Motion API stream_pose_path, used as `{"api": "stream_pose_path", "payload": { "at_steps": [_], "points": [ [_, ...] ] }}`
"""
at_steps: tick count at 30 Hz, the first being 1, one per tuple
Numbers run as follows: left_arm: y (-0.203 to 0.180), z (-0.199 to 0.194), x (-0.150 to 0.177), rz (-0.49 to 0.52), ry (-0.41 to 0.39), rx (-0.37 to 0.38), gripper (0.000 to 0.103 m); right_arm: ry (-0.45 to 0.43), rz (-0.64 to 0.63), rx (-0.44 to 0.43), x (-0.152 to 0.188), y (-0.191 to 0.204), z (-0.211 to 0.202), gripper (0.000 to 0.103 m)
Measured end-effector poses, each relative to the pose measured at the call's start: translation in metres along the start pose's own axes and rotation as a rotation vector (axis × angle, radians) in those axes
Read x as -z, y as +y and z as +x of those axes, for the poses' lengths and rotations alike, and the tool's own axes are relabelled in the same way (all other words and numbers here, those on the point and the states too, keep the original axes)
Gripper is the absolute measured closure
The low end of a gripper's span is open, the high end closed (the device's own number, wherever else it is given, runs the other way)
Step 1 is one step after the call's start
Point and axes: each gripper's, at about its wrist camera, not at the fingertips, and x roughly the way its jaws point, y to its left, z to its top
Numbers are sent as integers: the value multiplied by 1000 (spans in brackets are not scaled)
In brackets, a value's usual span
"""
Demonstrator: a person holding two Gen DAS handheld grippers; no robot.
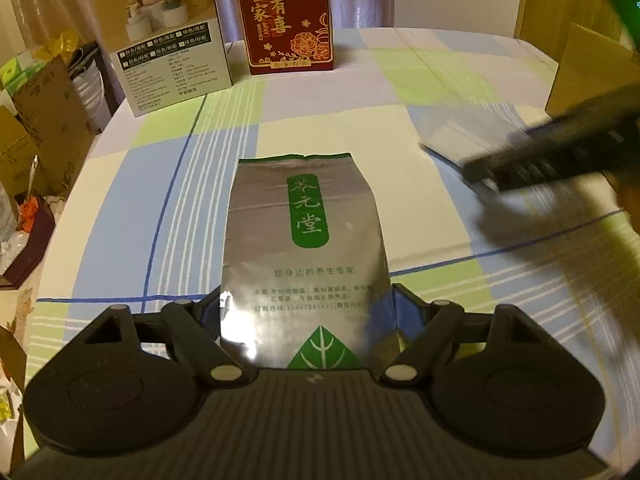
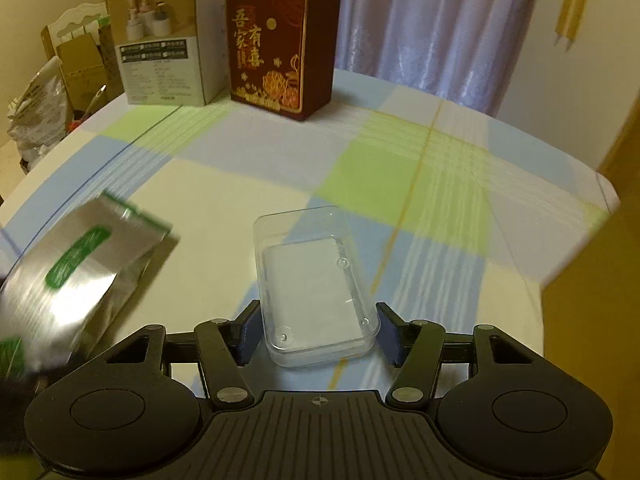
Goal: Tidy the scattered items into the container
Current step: 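Grasp the silver-green tea pouch with the left tool while the right tool grasps the clear plastic container, then lift the pouch and container with both tools toward the cardboard box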
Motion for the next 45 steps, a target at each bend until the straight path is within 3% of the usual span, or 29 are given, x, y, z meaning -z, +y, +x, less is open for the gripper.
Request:
{"api": "stream_pose_path", "payload": {
  "at_steps": [9, 17, 22, 36, 38, 39, 45],
  "points": [
    [-32, -36, 24, 35, 34, 68, 29, 22, 61, 23, 87, 10, -87, 42],
    [-95, -105, 88, 128, 90, 173, 27, 75, 119, 49, 174, -2, -165, 42],
    [-118, -133, 117, 163, 110, 150, 20, 85, 159, 47, 211, -4, -196, 42],
    [-139, -117, 96, 233, 59, 42, 17, 32, 166, 50, 223, -15, -191, 42],
    [-141, -113, 96, 242, 76, 36, 18, 28, 164, 59, 223, -15, -190, 28],
    [-141, -111, 95, 242, 83, 37, 18, 25, 166, 62, 223, -15, -189, 26],
    [-133, -102, 88, 206, 133, 69, 22, 20, 167, 51, 221, -16, -185, 26]
  ]
}}
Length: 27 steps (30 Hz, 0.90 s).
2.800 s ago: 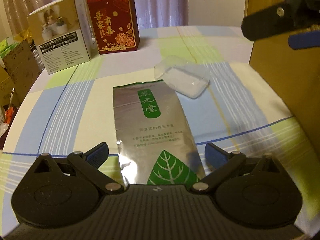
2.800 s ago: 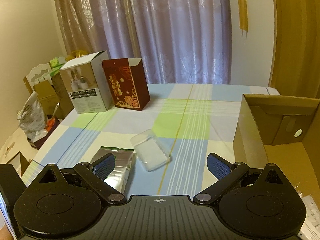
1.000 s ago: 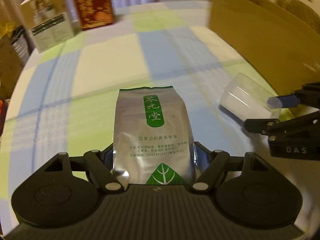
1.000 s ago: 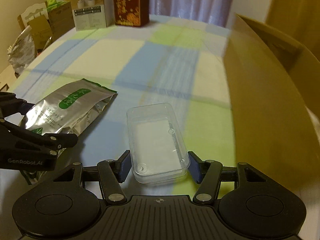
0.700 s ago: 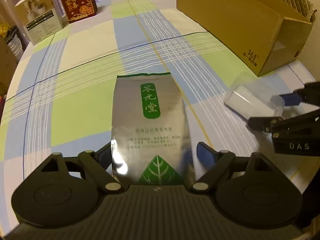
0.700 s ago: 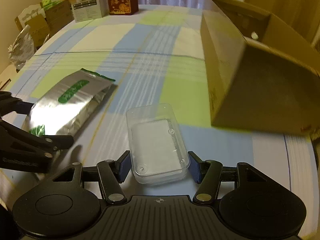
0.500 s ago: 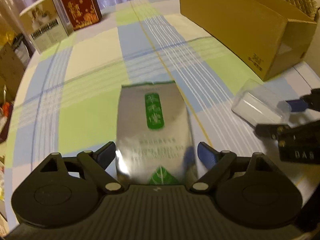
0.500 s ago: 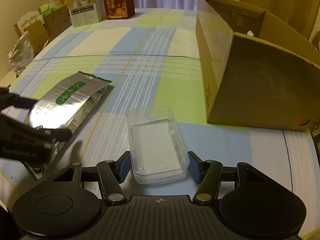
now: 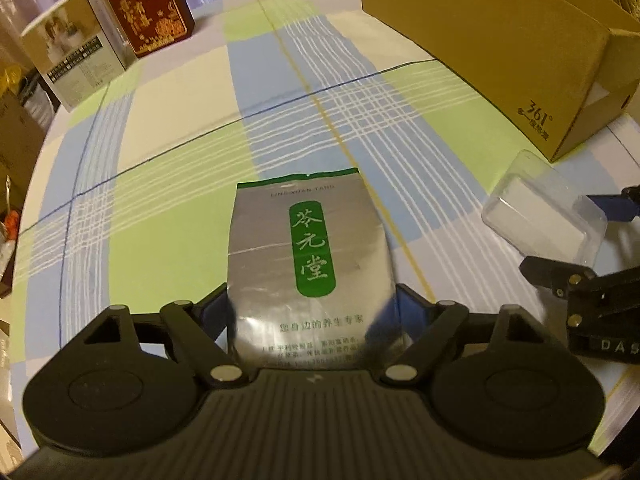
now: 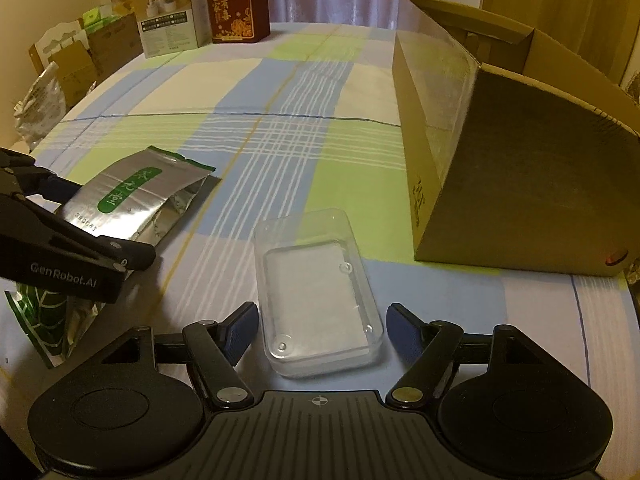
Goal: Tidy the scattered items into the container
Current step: 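Lift the pouch and container with both tools toward the cardboard box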
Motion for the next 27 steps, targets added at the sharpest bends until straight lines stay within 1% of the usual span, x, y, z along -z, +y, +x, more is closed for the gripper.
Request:
{"api": "stream_pose_path", "payload": {
  "at_steps": [2, 4, 7, 9, 10, 16, 17, 27],
  "points": [
    [0, 3, -4, 6, 12, 0, 23, -1, -5, 2, -2, -1, 0, 26],
    [1, 4, -6, 11, 22, 4, 26, 3, -3, -2, -4, -2, 0, 26],
    [2, 3, -6, 10, 29, 29, 35, 8, 2, -15, -6, -4, 0, 26],
    [3, 0, -5, 17, 24, 35, 44, 8, -5, -26, -9, -4, -1, 26],
    [3, -1, -5, 16, 23, 39, 45, 10, -13, -34, -10, -3, 0, 26],
    [7, -8, 0, 1, 30, 60, 48, 30, -16, -54, -13, -3, 4, 27],
    [7, -10, 1, -2, 25, 62, 48, 33, -19, -52, -13, -3, 3, 44],
    [7, -32, 2, -10, -26, 77, 48, -1, -17, -16, -17, -3, -14, 45]
  ]
}}
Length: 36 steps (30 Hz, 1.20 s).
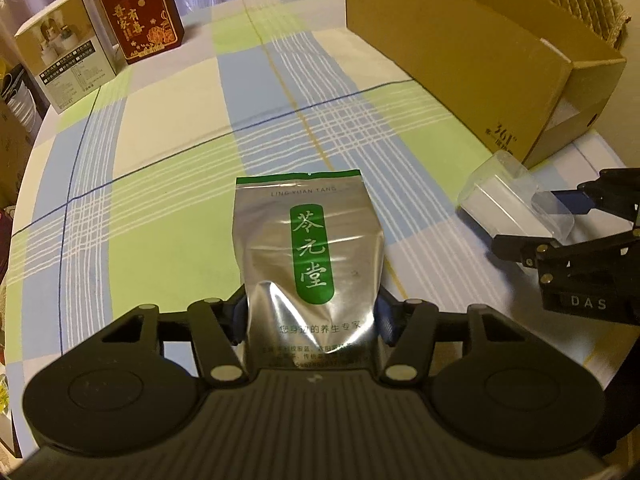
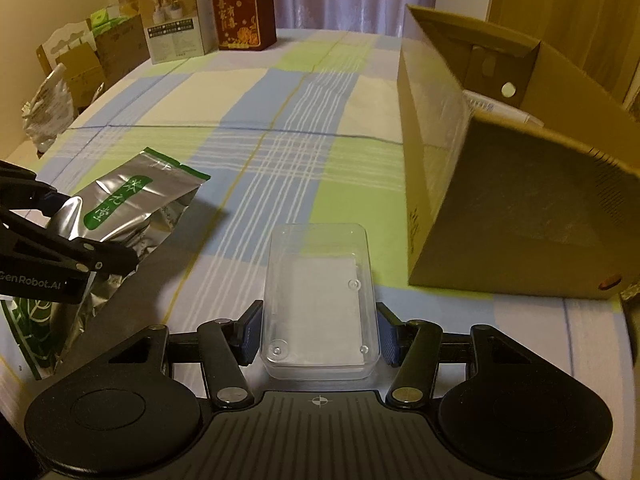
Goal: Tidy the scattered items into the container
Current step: 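Lift the pouch and container with both tools toward the cardboard box, then carry the pouch and container over the cardboard box with both tools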
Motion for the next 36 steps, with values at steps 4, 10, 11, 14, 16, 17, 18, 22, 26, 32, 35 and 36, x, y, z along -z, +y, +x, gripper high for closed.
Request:
{"api": "stream_pose_path", "payload": {
  "at_steps": [4, 10, 11, 14, 16, 17, 18, 22, 26, 32, 35, 36],
  "points": [
    [-2, -11, -1, -1, -17, -2, 48, -14, -5, 3, -1, 2, -10, 44],
    [-8, -35, -2, 6, -52, -9, 48, -46, -9, 8, -5, 6, -31, 45],
    [-9, -39, -3, 7, -59, -10, 48, -53, -9, 8, -5, 7, -35, 45],
    [-15, -52, -5, 10, -80, -10, 48, -76, -11, 10, -8, 9, -47, 44],
    [-18, -60, -6, 11, -96, -8, 48, -92, -11, 13, -10, 10, -56, 44],
    [-20, -65, -6, 13, -104, -9, 48, -100, -9, 15, -11, 10, -60, 44],
    [-22, -69, -7, 15, -112, -10, 48, -108, -7, 17, -11, 9, -65, 44],
    [-31, -87, -10, 20, -144, -6, 48, -139, 3, 31, -11, 6, -82, 44],
    [-41, -102, -11, 30, -166, -4, 48, -165, 10, 41, -9, 4, -98, 44],
    [-56, -117, -11, 35, -193, 6, 48, -194, 23, 59, -7, -2, -120, 44],
    [-63, -123, -12, 38, -204, 10, 48, -211, 29, 67, -6, -5, -128, 45],
    [-66, -125, -12, 40, -207, 13, 48, -215, 31, 70, -6, -6, -131, 44]
  ]
}}
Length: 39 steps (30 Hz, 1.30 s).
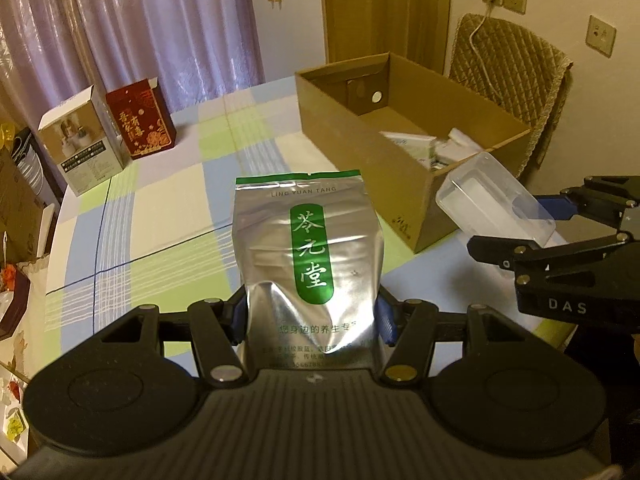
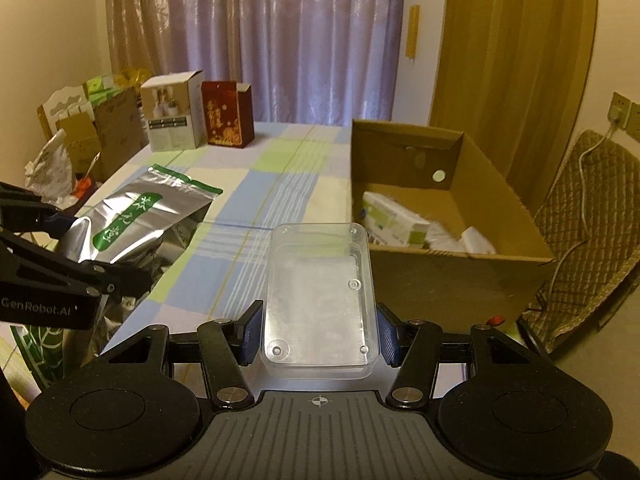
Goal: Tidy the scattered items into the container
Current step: 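Carry the pouch and container over the cardboard box with both tools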
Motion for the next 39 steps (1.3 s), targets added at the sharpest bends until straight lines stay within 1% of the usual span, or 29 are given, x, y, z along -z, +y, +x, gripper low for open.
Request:
{"api": "stream_pose_path", "payload": {
  "at_steps": [9, 16, 19, 23, 28, 33, 35, 39],
  "points": [
    [-16, -11, -8, 17, -25, 13, 48, -24, 20, 22, -1, -11, -14, 44],
    [-27, -10, -14, 25, -30, 26, 48, -34, 38, 31, 0, -20, -20, 45],
    [-33, -9, -22, 29, -38, 38, 48, -38, 51, 40, -3, -28, -22, 45],
    [-42, -4, -41, 33, -60, 59, 48, -58, 64, 60, -13, -42, -24, 45],
    [-58, 11, -77, 34, -94, 93, 48, -90, 75, 96, -32, -70, -19, 45],
    [-72, 36, -116, 32, -115, 122, 48, -116, 92, 131, -53, -105, -6, 45],
    [-75, 49, -132, 21, -117, 142, 48, -122, 97, 138, -59, -117, 1, 45],
    [-81, 81, -163, 4, -117, 157, 48, -130, 104, 147, -75, -137, 18, 45]
  ]
}}
